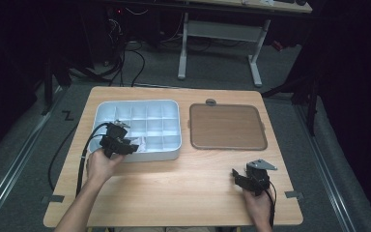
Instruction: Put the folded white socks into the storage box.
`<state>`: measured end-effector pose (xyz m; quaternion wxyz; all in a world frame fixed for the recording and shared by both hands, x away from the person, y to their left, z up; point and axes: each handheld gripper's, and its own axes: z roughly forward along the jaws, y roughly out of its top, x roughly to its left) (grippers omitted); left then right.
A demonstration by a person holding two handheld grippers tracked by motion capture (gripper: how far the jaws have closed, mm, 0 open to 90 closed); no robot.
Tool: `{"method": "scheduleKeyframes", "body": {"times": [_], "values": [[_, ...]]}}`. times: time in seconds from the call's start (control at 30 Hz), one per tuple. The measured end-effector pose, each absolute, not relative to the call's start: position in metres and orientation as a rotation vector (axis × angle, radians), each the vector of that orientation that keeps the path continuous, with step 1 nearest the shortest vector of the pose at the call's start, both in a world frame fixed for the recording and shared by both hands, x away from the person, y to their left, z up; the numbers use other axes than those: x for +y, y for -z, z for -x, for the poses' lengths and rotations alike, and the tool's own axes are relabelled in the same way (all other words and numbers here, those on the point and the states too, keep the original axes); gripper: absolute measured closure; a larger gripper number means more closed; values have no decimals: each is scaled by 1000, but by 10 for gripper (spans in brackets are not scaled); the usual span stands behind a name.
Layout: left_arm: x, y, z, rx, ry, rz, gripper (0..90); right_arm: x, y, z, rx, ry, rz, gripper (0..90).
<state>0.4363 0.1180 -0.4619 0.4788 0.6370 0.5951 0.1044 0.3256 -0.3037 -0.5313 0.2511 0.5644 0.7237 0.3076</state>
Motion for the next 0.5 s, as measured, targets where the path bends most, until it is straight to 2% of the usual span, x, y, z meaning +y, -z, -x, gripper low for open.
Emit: {"method": "scheduleKeyframes", "body": {"times": [0.5], "values": [[140, 445, -420, 1417, -250, -1446, 508, -304, 531, -326, 1970, -836, -1533, 371]]}}
